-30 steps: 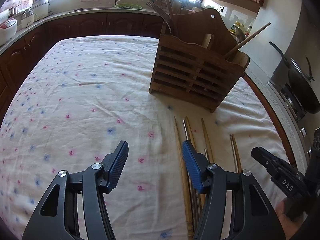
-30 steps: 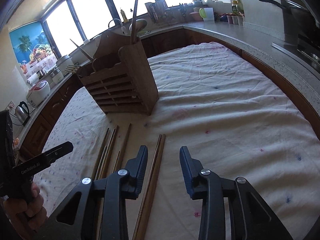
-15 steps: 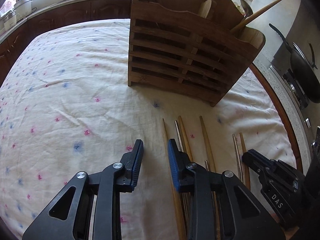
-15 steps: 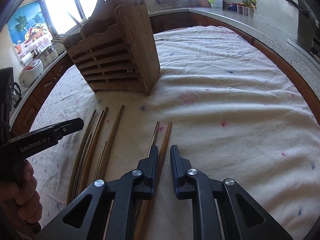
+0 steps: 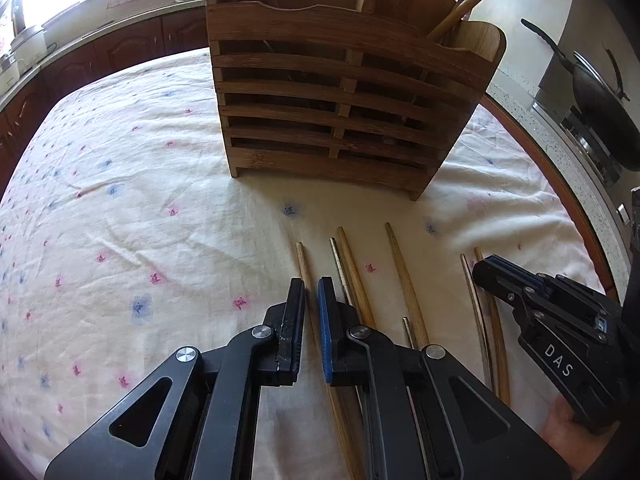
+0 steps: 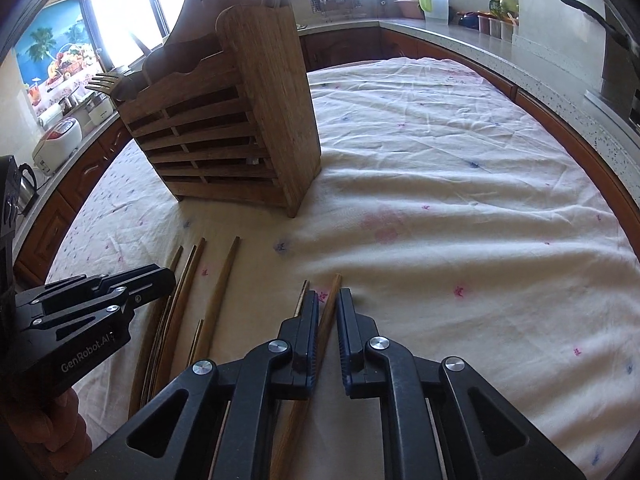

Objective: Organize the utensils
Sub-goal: 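Grasp a chopstick with the right tool while the left tool grasps another, then lift both held chopsticks upright toward the wooden holder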

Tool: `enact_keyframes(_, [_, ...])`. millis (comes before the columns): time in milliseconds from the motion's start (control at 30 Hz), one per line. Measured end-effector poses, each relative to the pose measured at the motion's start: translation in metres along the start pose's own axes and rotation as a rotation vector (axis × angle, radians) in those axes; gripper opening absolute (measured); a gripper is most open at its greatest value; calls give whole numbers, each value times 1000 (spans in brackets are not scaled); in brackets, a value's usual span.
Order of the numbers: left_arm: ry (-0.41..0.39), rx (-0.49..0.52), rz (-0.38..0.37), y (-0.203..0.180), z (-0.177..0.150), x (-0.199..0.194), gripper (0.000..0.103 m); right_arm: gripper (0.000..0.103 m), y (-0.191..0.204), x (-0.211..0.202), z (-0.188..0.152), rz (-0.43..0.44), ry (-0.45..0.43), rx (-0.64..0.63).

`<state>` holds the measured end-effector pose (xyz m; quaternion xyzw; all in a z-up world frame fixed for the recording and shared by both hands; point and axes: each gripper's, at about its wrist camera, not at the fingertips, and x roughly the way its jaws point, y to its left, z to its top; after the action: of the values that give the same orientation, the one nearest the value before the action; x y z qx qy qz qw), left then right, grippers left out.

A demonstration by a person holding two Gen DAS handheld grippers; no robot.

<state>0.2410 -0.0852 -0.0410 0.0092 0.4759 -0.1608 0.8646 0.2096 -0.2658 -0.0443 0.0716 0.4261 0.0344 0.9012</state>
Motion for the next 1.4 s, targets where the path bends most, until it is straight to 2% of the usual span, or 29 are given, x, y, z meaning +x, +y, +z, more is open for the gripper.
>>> enact_keyframes(200, [-31,-61,-40,17,-9,-27,4,6,-6,-16,-6,58,-17,53])
enact_keyframes(533, [-180,-154,-123,45,-19,-114,4,5,3,-84,-2,156,-134,47])
enact_keyframes(1033, [-359,-144,-189,45,-27,-204,4,5,25,-166,14,230,-314,2])
enact_keyframes(1233, [-412,-135,-187,45,-22,-224,3,5,27,-184,24,235,-371,-8])
enact_keyframes(1400, [-428,-130,-184,44,-19,-226,3,5,29,-189,31,236,-398,-14])
